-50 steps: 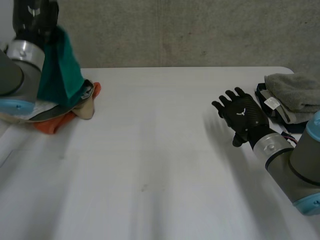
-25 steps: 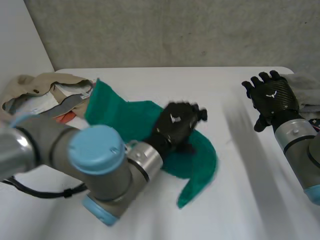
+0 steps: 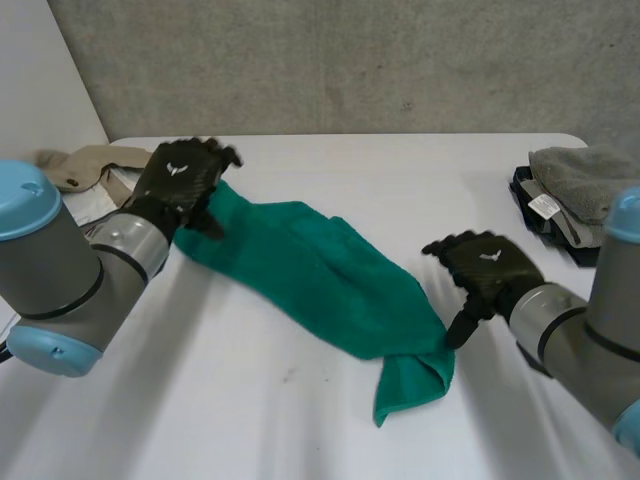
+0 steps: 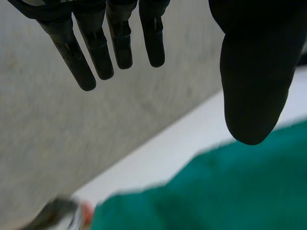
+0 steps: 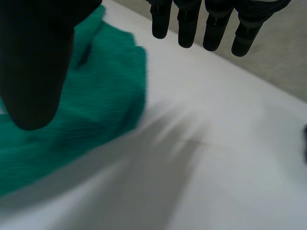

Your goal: Fold the laundry.

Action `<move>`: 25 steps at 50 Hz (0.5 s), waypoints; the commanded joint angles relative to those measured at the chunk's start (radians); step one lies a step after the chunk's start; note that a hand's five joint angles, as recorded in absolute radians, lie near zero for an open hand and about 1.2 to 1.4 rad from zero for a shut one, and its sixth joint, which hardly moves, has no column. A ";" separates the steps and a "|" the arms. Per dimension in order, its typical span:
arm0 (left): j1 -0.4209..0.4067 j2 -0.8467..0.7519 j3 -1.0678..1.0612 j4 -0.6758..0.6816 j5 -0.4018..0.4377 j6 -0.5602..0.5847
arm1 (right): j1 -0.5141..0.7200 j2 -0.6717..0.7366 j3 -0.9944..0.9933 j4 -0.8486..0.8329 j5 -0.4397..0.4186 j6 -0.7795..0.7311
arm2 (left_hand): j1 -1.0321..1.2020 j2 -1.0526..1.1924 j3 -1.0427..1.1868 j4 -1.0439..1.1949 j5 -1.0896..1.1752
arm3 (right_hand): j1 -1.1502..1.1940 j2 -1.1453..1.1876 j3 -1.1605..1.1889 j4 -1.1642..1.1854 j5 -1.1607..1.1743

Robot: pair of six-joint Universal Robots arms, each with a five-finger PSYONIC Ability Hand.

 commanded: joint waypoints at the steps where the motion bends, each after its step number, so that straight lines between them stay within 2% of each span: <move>1: 0.094 -0.214 0.074 -0.013 -0.001 0.249 | 0.111 0.075 0.008 -0.048 0.017 0.012 | -0.014 0.016 0.013 0.025 0.033 | -0.049 -0.040 -0.041 -0.037 -0.044; 8: 0.100 -0.379 0.198 -0.013 -0.002 0.306 | 0.138 0.129 0.022 -0.131 0.061 -0.046 | 0.006 0.036 0.034 0.046 0.054 | 0.002 0.011 0.011 0.014 0.008; 13: 0.092 -0.450 0.276 -0.012 -0.001 0.306 | 0.143 0.144 0.040 -0.188 0.081 -0.103 | 0.080 0.109 0.107 0.119 0.127 | 0.242 0.251 0.251 0.255 0.248; 14: 0.092 -0.462 0.287 -0.010 -0.001 0.306 | 0.143 0.147 0.043 -0.197 0.081 -0.109 | 0.126 0.156 0.154 0.166 0.174 | 0.278 0.287 0.286 0.290 0.283; 15: 0.091 -0.482 0.308 -0.004 -0.001 0.306 | 0.143 0.152 0.045 -0.208 0.083 -0.117 | 0.284 0.314 0.311 0.323 0.331 | 0.319 0.328 0.327 0.331 0.324; 17: 0.088 -0.493 0.325 -0.001 0.001 0.305 | 0.146 0.162 0.049 -0.234 0.086 -0.138 | 0.496 0.525 0.523 0.535 0.543 | 0.582 0.591 0.591 0.595 0.588; 18: 0.083 -0.498 0.333 0.001 0.001 0.305 | 0.146 0.164 0.049 -0.241 0.088 -0.144 | 0.616 0.646 0.643 0.655 0.663 | 0.741 0.749 0.749 0.753 0.746; 19: 0.076 -0.501 0.348 0.005 -0.001 0.300 | 0.146 0.164 0.051 -0.249 0.088 -0.152 | 0.873 0.903 0.900 0.912 0.920 | 0.922 0.931 0.931 0.935 0.928; 20: 0.073 -0.504 0.355 0.011 -0.001 0.297 | 0.146 0.158 0.056 -0.264 0.091 -0.164 | 0.968 0.998 0.995 1.007 1.016 | 1.170 1.179 1.179 1.183 1.176; 25: 0.050 -0.508 0.378 0.031 -0.002 0.288 | 0.148 0.140 0.060 -0.280 0.098 -0.198 | 0.969 0.999 0.996 1.008 1.017 | 1.173 1.181 1.181 1.185 1.178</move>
